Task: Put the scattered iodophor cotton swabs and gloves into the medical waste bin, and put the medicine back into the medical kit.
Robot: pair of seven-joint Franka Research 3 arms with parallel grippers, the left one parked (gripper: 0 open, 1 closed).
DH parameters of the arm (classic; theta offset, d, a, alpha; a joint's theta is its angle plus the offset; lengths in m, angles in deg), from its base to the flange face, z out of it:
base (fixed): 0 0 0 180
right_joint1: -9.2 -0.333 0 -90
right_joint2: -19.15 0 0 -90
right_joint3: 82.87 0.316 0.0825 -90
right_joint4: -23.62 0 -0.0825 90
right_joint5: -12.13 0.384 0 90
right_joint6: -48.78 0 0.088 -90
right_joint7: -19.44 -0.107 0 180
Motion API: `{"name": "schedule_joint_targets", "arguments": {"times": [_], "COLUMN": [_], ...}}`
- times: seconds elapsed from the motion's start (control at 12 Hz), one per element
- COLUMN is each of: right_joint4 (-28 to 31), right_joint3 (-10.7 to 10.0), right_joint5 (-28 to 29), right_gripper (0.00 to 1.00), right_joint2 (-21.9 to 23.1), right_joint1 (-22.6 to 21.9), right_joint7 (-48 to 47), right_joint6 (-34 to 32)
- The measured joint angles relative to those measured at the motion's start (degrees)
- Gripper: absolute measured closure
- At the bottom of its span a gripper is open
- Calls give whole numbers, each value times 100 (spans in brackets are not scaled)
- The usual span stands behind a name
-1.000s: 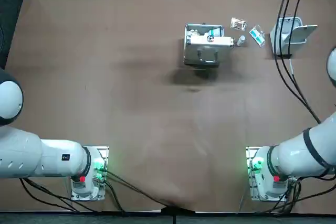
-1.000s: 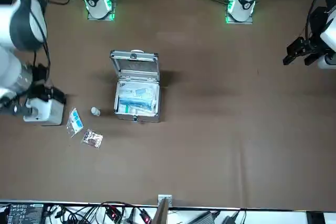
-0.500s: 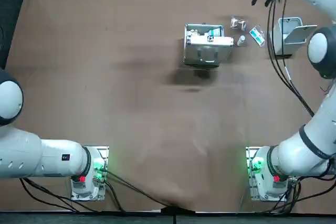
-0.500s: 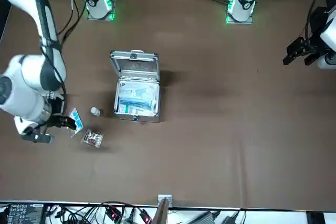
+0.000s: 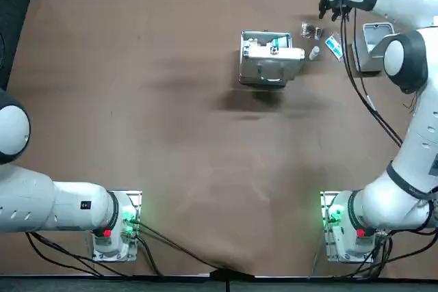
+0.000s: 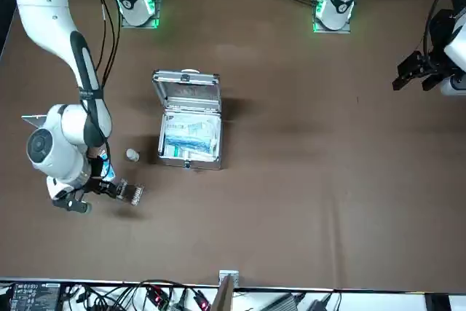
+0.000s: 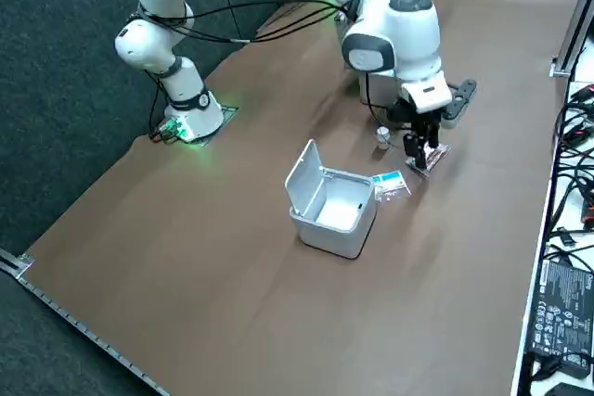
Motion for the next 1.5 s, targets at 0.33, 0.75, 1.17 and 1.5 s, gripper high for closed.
{"name": "schedule_joint_targets", "arguments": {"times": [0.33, 0.75, 1.17, 1.5], "right_joint4": [-24, -42, -42, -42], "right_joint3": [11, 11, 10, 10], "right_joint5": [1, 2, 2, 2], "right_gripper": [32, 44, 54, 55], "right_joint2": [-330, -448, -495, -496], "right_joint1": [-22, -17, -3, 6], "right_joint7": [-107, -140, -142, -143], "right_joint6": [345, 361, 361, 361]}}
